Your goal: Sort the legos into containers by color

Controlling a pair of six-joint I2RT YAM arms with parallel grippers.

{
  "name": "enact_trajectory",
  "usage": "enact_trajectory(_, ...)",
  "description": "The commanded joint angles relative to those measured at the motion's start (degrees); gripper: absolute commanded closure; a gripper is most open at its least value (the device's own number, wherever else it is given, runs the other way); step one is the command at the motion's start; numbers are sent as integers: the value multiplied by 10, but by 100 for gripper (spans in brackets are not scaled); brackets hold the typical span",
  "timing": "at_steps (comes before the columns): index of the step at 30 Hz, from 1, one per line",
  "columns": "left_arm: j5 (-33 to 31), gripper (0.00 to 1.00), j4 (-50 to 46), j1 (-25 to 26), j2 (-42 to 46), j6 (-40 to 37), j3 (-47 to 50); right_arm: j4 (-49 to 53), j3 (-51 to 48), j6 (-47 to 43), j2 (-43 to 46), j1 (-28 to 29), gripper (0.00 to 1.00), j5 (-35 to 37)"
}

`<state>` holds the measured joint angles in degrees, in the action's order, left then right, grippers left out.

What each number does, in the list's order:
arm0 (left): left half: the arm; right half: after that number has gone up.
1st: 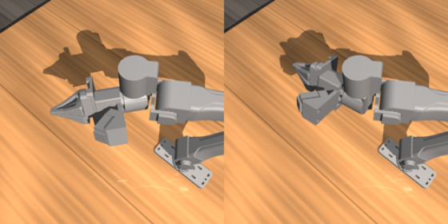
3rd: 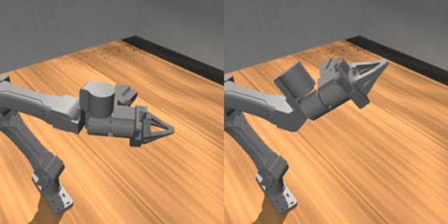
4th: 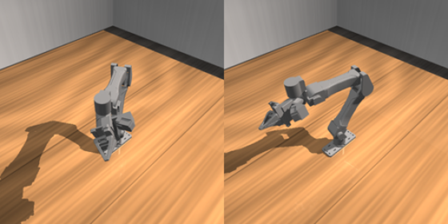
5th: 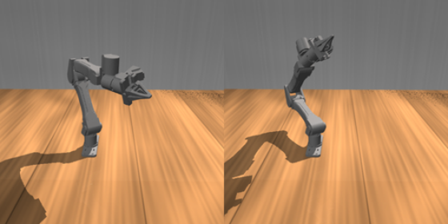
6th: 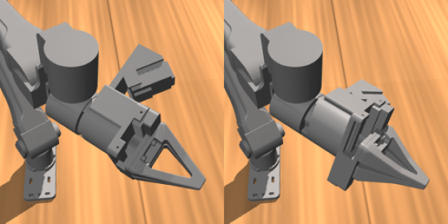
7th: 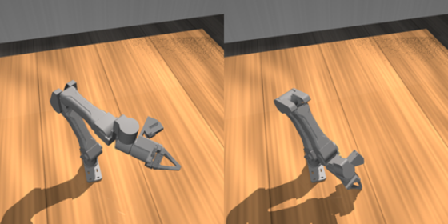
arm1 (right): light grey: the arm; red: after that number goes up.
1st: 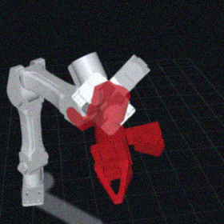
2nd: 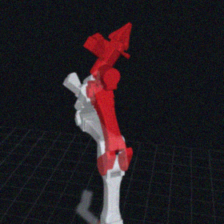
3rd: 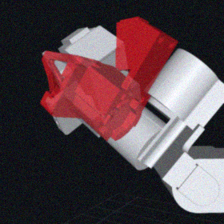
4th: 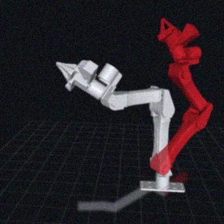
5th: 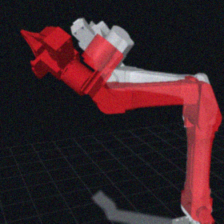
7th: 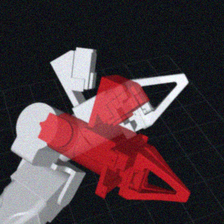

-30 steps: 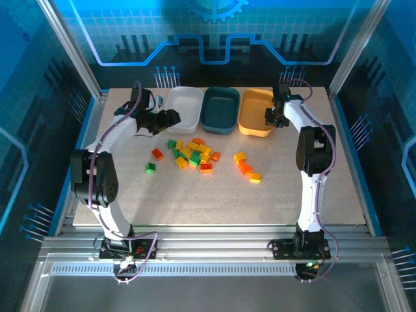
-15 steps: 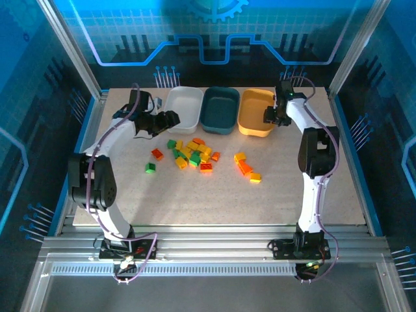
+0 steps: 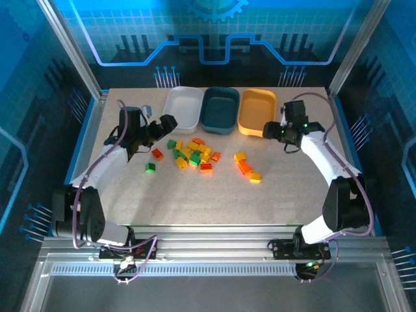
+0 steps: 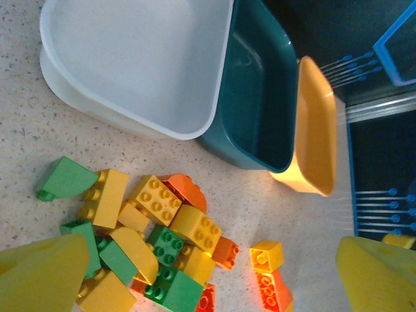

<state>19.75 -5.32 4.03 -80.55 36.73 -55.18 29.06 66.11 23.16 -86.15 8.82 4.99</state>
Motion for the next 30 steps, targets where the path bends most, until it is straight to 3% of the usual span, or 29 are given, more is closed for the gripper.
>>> enact_trajectory(1,-6,1,70,7,38,51,44,-36,-54,4,33,52,24,-1)
enact_trajectory(5,-5,1,91,26,65,78,96,-34,-102,-17,57,143,24,67)
enact_trajectory(10,-22,1,92,67,73,108,148,17,-97,-28,20,165,24,16)
enact_trajectory(17,-27,1,100,93,51,145,168,30,-65,-81,-61,225,20,26)
enact_trajectory(30,9,1,99,95,11,126,120,71,-9,-81,-151,236,27,110)
